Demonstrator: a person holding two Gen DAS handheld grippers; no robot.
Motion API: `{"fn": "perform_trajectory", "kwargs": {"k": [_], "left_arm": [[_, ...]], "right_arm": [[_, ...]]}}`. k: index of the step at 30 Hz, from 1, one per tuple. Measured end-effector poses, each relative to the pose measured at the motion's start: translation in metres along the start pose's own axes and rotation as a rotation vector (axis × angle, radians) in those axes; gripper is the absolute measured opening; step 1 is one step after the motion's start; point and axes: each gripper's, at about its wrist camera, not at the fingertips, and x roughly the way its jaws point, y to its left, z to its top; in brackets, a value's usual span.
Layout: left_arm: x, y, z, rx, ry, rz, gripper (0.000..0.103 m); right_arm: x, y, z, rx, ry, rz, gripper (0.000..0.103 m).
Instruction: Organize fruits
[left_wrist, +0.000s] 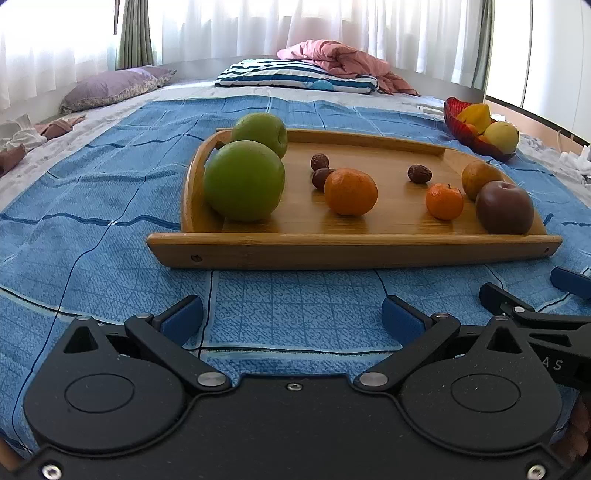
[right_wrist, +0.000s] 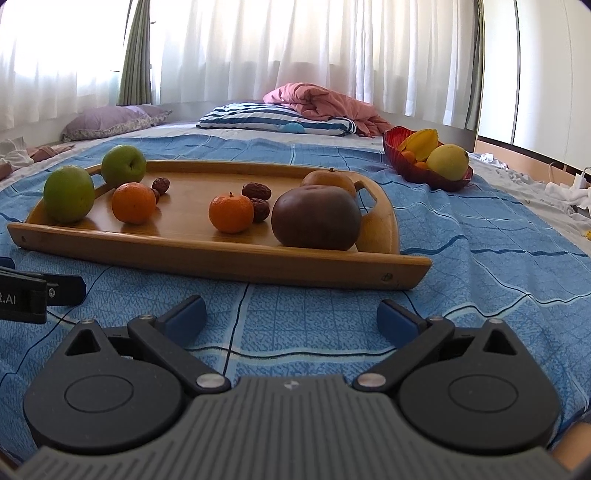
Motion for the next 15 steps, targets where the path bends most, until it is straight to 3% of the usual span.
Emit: {"fn": "perform_trajectory", "kwargs": {"k": [15], "left_arm": [[-0.0002, 0.0022, 0.0013, -0.004, 0.008, -0.005, 0.103]], "right_arm": [[0.0008, 0.0004, 0.0, 0.001, 0.007, 0.0, 0.103]]}}
